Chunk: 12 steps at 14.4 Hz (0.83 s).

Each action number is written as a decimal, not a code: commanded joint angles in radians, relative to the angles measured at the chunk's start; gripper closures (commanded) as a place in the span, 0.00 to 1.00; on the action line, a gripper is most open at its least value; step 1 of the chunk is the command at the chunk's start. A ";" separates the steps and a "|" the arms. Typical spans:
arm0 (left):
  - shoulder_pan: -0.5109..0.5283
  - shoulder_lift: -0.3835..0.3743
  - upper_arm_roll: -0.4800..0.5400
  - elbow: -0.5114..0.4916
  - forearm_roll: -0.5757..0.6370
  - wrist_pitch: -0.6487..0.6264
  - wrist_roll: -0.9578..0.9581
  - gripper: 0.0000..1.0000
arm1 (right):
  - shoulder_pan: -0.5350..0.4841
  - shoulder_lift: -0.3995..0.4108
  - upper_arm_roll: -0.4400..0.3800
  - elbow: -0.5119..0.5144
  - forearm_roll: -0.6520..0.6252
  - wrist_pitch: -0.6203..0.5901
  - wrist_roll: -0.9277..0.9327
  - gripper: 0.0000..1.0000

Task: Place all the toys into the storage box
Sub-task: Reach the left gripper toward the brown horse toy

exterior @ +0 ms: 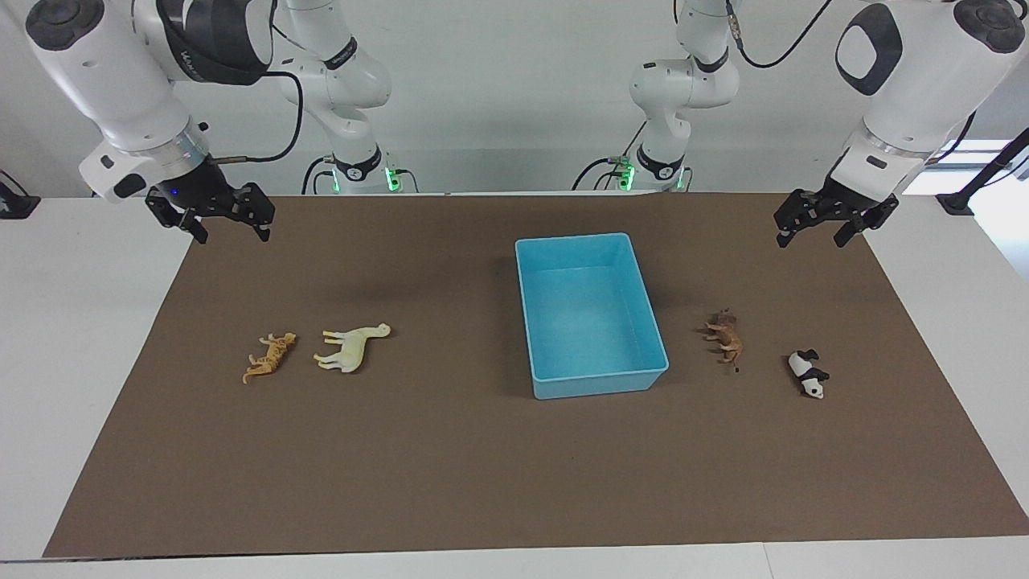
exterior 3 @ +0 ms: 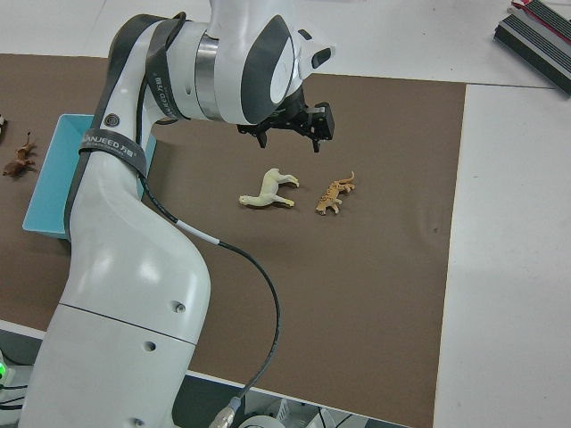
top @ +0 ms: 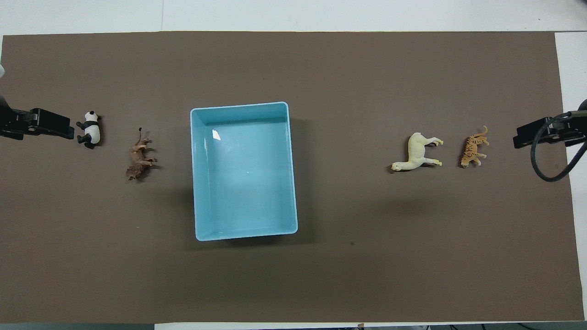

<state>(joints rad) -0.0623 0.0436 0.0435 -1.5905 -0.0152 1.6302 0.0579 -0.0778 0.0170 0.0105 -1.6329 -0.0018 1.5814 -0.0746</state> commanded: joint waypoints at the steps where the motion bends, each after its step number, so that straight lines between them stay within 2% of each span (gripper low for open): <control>1: -0.013 0.010 0.012 0.015 -0.011 0.000 -0.010 0.00 | -0.017 -0.018 0.009 -0.016 -0.006 -0.003 -0.024 0.00; 4: -0.010 0.001 0.012 -0.020 -0.011 0.035 -0.012 0.00 | -0.017 -0.017 0.009 -0.016 -0.006 -0.003 -0.024 0.00; 7: -0.004 -0.040 0.013 -0.133 -0.009 0.187 -0.105 0.00 | -0.017 -0.017 0.009 -0.016 -0.006 -0.003 -0.024 0.00; 9: -0.001 -0.057 0.013 -0.245 -0.008 0.308 -0.128 0.00 | -0.017 -0.017 0.009 -0.016 -0.006 -0.003 -0.024 0.00; 12: 0.021 -0.042 0.012 -0.396 -0.005 0.535 -0.110 0.01 | -0.017 -0.017 0.009 -0.016 -0.006 -0.003 -0.024 0.00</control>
<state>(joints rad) -0.0580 0.0323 0.0519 -1.8511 -0.0162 2.0204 -0.0492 -0.0778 0.0169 0.0105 -1.6329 -0.0018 1.5814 -0.0746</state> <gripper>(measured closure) 0.000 0.000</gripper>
